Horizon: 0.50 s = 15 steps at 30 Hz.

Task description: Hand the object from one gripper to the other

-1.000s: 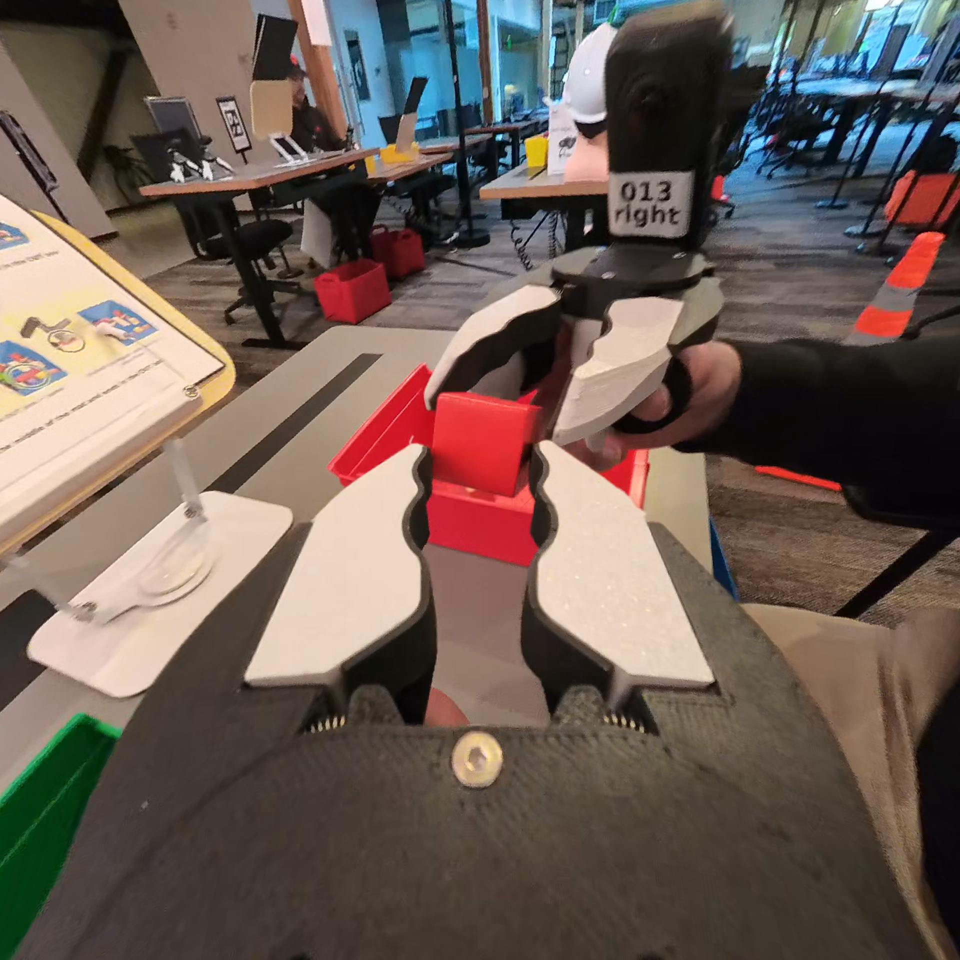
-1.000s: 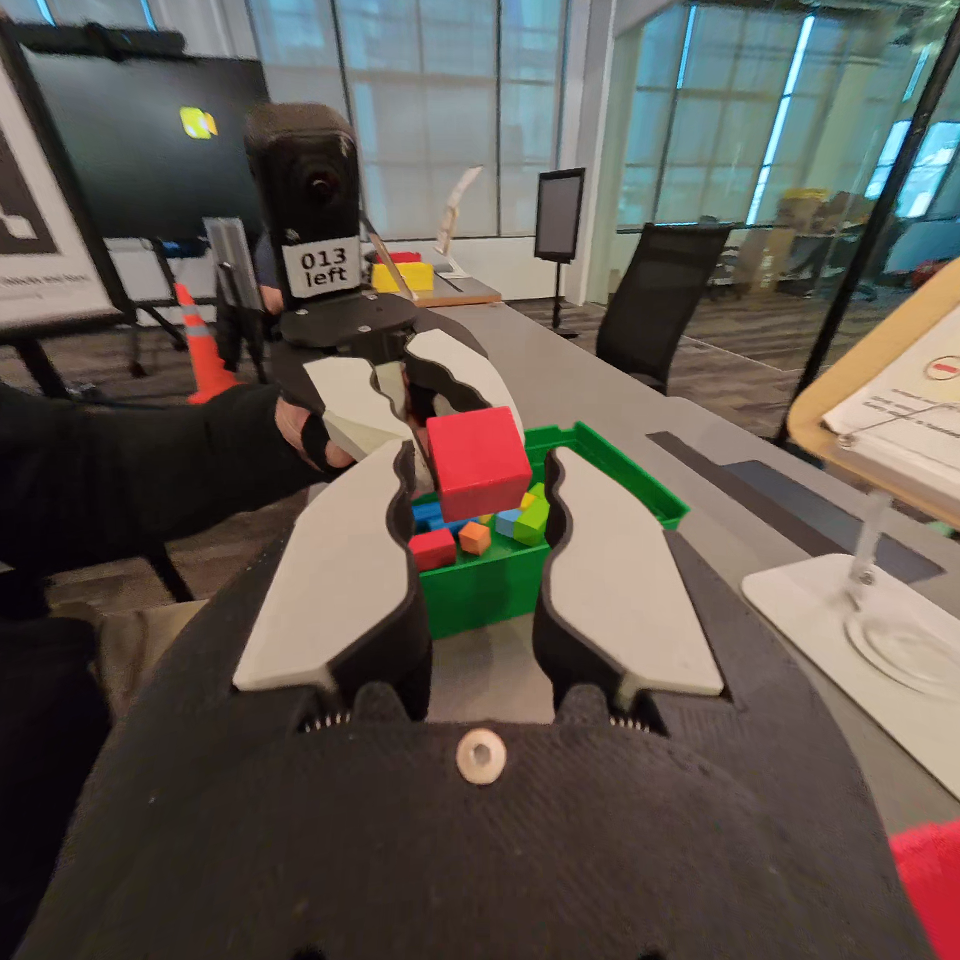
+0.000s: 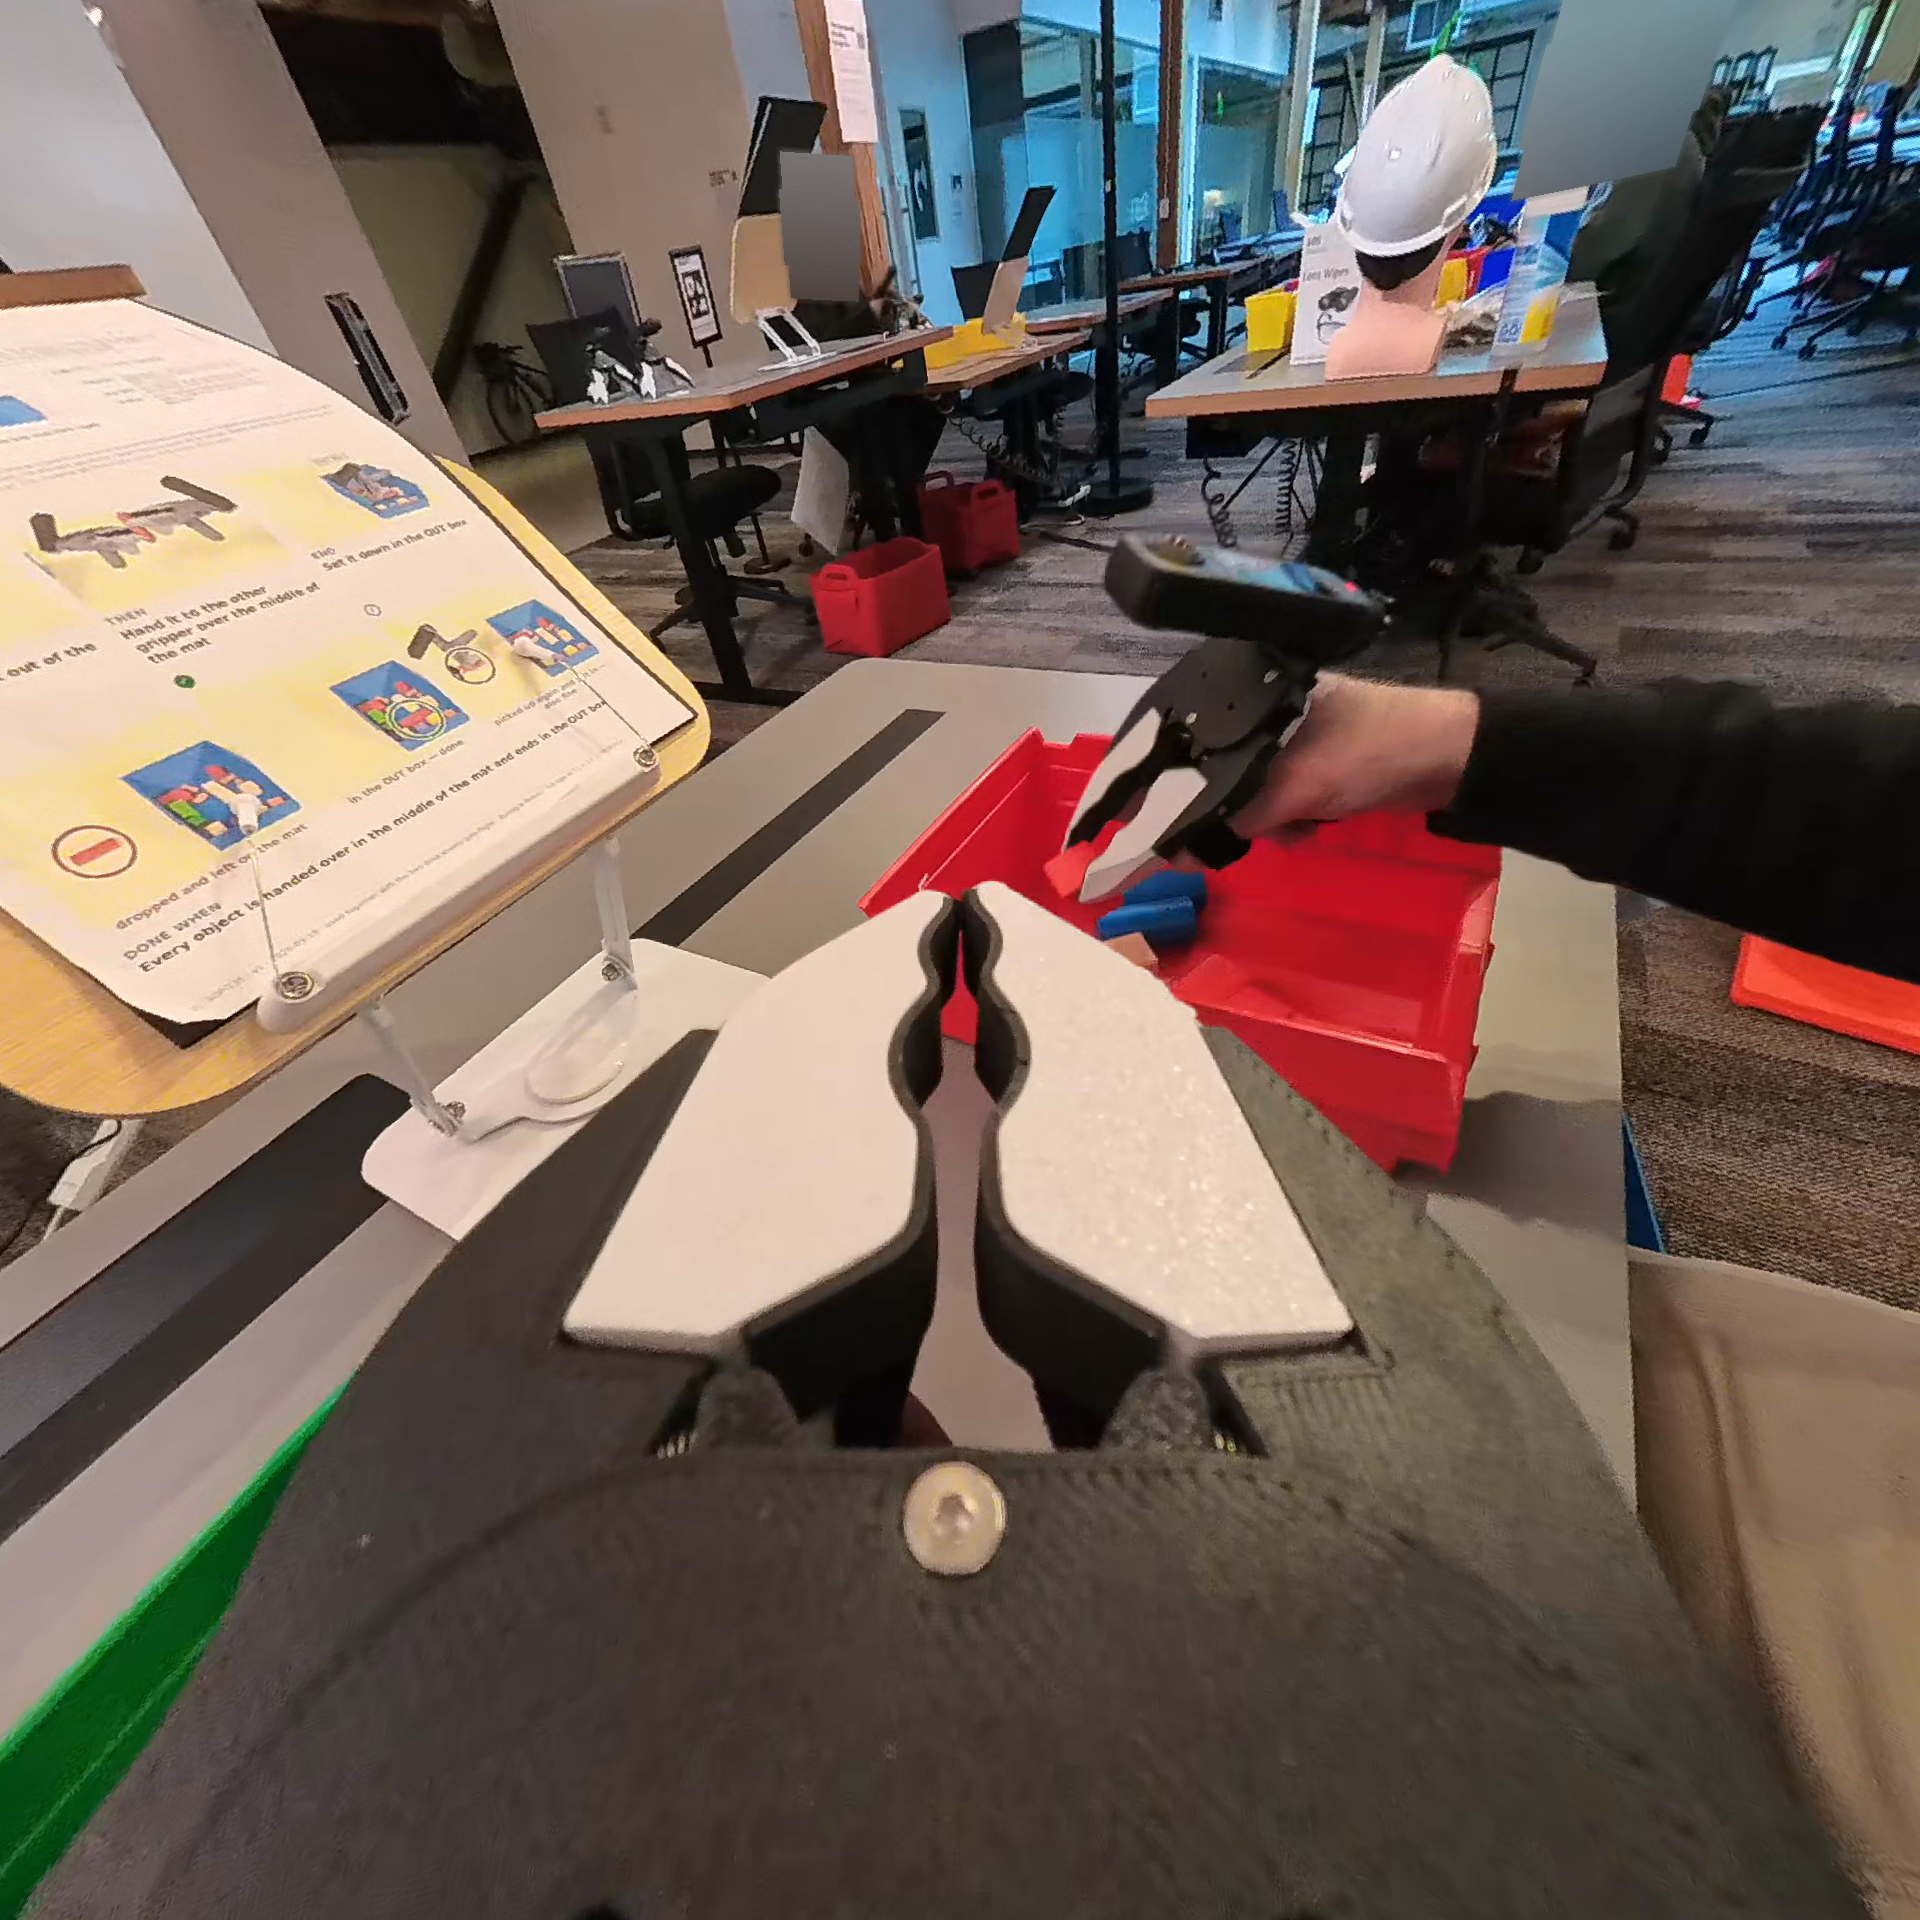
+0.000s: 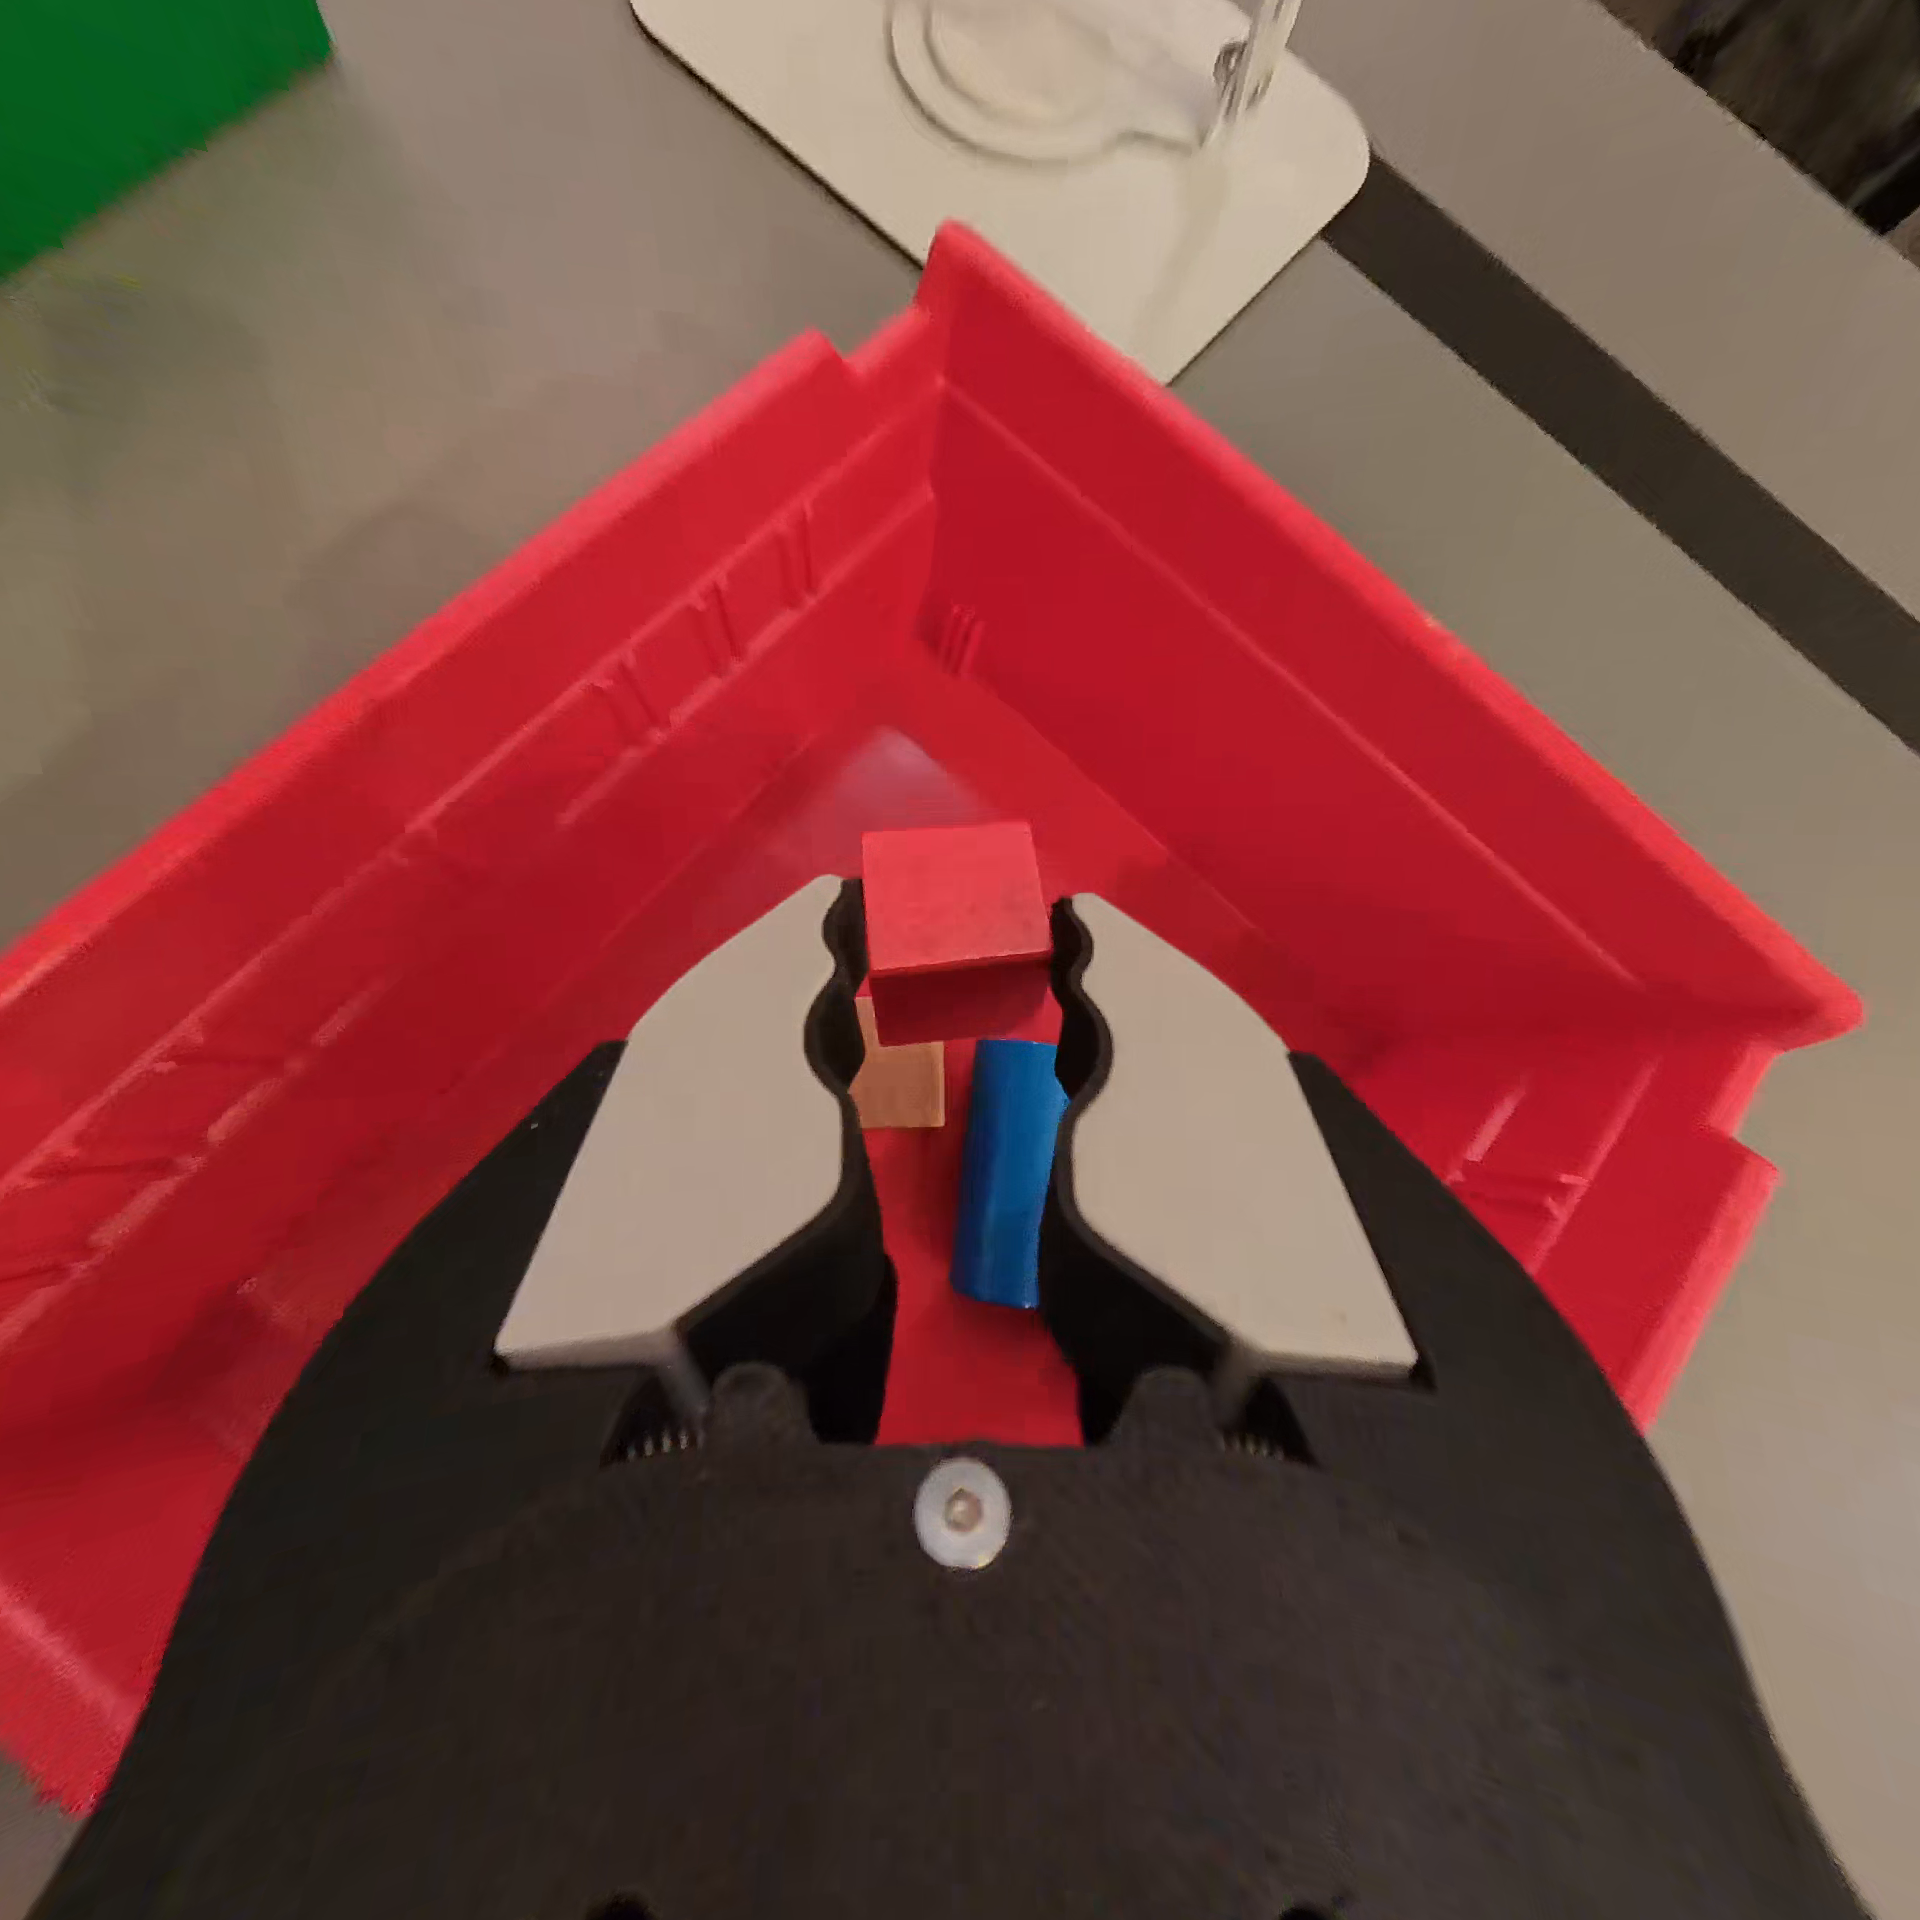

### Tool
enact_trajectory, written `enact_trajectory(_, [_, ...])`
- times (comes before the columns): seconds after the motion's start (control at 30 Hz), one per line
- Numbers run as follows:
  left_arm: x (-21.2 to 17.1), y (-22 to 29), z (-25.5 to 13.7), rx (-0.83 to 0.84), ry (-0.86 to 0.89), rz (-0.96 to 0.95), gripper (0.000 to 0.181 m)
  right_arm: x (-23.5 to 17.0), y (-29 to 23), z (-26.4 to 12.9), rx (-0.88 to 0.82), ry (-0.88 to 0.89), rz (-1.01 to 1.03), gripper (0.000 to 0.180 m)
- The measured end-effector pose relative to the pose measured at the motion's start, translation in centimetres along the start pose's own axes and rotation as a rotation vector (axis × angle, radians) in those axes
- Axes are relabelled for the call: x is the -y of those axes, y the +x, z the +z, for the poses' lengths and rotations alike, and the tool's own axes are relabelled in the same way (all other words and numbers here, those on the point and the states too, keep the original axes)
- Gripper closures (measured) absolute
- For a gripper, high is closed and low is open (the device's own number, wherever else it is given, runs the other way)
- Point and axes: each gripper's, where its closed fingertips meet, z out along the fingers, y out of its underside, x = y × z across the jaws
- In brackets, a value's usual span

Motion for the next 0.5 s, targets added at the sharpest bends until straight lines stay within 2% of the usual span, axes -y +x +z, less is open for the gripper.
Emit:
enact_trajectory(0.03, [0.0,0.0,0.0,-0.002,0.000,-0.001,0.180,-0.4,0.0,0.6,-0.006,-0.025,0.000,0.146])
enact_trajectory(0.2, [0.1,-0.1,-0.1,0.001,-0.007,0.005,0.180,-1.7,-0.3,3.1,0.007,-0.150,-0.021,0.146])
enact_trajectory(0.5, [0.2,-0.9,-1.0,0.020,-0.022,0.011,0.178,-2.5,-0.3,5.0,0.008,-0.282,-0.044,0.146])
